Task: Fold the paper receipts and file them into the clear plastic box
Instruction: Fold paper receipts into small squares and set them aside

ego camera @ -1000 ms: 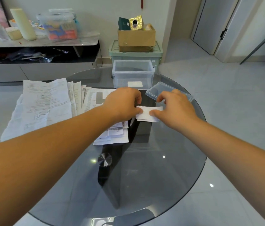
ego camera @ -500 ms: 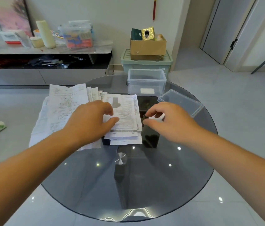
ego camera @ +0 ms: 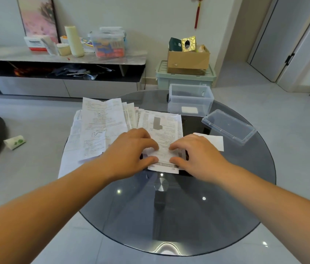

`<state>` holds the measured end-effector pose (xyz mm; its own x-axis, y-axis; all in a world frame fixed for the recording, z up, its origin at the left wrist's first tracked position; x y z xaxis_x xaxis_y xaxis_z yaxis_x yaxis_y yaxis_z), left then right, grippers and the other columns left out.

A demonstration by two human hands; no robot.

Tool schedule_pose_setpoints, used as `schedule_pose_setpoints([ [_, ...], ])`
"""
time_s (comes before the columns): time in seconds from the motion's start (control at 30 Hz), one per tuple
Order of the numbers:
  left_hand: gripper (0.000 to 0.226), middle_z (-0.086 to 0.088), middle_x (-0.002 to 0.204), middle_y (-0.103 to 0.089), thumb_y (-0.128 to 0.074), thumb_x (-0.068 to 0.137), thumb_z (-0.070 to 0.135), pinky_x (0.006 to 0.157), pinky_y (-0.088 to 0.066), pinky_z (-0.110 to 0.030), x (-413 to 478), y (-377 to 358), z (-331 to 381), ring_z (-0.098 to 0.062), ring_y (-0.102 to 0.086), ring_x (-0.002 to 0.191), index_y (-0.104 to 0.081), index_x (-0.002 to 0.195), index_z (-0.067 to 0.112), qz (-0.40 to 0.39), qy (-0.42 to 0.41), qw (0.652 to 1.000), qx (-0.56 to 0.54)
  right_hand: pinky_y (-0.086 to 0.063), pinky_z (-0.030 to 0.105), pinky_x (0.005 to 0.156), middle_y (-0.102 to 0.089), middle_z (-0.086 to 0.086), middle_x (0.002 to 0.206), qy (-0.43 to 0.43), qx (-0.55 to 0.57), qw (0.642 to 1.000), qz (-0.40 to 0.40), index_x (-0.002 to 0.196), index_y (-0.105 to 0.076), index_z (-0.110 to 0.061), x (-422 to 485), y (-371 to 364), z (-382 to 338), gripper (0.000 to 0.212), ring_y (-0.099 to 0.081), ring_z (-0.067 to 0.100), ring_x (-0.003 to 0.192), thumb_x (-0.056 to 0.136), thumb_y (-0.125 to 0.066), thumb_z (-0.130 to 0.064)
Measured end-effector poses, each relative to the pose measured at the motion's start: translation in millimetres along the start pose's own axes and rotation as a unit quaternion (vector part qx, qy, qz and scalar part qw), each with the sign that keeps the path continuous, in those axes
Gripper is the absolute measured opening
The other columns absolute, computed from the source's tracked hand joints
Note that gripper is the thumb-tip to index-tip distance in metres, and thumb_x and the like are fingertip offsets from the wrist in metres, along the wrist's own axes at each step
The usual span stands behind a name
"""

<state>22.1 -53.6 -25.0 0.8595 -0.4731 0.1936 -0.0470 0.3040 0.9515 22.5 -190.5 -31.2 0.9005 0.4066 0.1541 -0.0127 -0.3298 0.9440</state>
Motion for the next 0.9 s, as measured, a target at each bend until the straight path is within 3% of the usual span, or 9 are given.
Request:
schedule_pose_setpoints([
  [0.2,0.05,0.006,0.154,-0.038,-0.061,0.091,0.056,0.115,-0.029,-0.034,1.8,-10.5,7.8,-0.014,-0.032,0.142,-0.058,0.136,0.034,-0.03,-0.026,0.999,0.022,-0.042,0.04,0.102,-0.063,-0.01,0.127,0.024,0.011,1.0,0.009,0.124,-0.065,-0.027,-4.3,-1.0,-6.9,0.048,-0.053,0.015,0.116,0.082,-0.075,-0.047],
  [0.37,0.05,0.012,0.132,-0.062,-0.065,0.09,0.051,0.101,-0.039,-0.024,3.3,-8.8,9.6,-0.009,-0.056,0.12,-0.058,0.135,0.029,-0.023,-0.025,0.999,0.013,-0.041,0.036,0.102,-0.064,-0.009,0.128,0.019,0.022,1.0,0.003,0.13,-0.062,-0.025,-4.8,-3.4,-6.8,0.049,-0.051,0.015,0.118,0.086,-0.073,-0.045],
  [0.63,0.03,0.012,0.118,-0.068,-0.066,0.09,0.049,0.095,-0.05,-0.032,6.3,-6.5,0.8,-0.008,-0.06,0.107,-0.071,0.114,0.031,-0.02,0.011,0.999,-0.023,-0.043,0.032,0.097,-0.065,-0.01,0.122,0.012,0.037,0.999,0.005,0.127,-0.063,-0.026,-2.3,-6.2,-7.9,0.048,-0.051,0.012,0.112,0.084,-0.074,-0.045],
  [0.73,0.02,0.01,0.106,-0.07,-0.067,0.091,0.044,0.089,-0.054,-0.036,7.6,-5.6,-3.7,-0.009,-0.061,0.098,-0.075,0.101,0.029,-0.018,0.031,0.998,-0.052,-0.045,0.035,0.096,-0.067,-0.009,0.117,0.012,0.041,0.999,0.007,0.12,-0.067,-0.025,-0.1,-6.5,-8.1,0.039,-0.053,0.012,0.109,0.086,-0.073,-0.043],
  [0.83,0.02,0.01,0.104,-0.069,-0.065,0.093,0.041,0.089,-0.053,-0.036,6.9,-3.5,-2.4,-0.009,-0.06,0.096,-0.076,0.099,0.025,-0.018,0.028,0.997,-0.066,-0.046,0.038,0.095,-0.068,-0.011,0.112,0.028,0.042,0.999,-0.001,0.113,-0.07,-0.026,0.1,-7.8,-10.9,0.032,-0.054,0.01,0.105,0.089,-0.067,-0.048],
  [0.9,0.021,0.009,0.109,-0.069,-0.064,0.094,0.04,0.092,-0.052,-0.033,5.0,0.0,2.6,-0.008,-0.06,0.1,-0.076,0.102,0.024,-0.022,0.014,0.997,-0.068,-0.046,0.037,0.096,-0.068,-0.013,0.113,0.038,0.048,0.998,-0.005,0.114,-0.07,-0.028,-2.4,-4.0,-14.1,0.04,-0.055,0.009,0.107,0.088,-0.061,-0.057],
])
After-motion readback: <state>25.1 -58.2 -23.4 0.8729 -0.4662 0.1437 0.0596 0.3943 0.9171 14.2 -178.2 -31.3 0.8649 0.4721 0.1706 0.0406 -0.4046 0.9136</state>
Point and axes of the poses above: each hand's wrist, its own x-axis towards the middle knuckle, its own y-axis out of the back of the hand, z = x × y, the point moved 10 cm from there along x, towards the middle knuckle
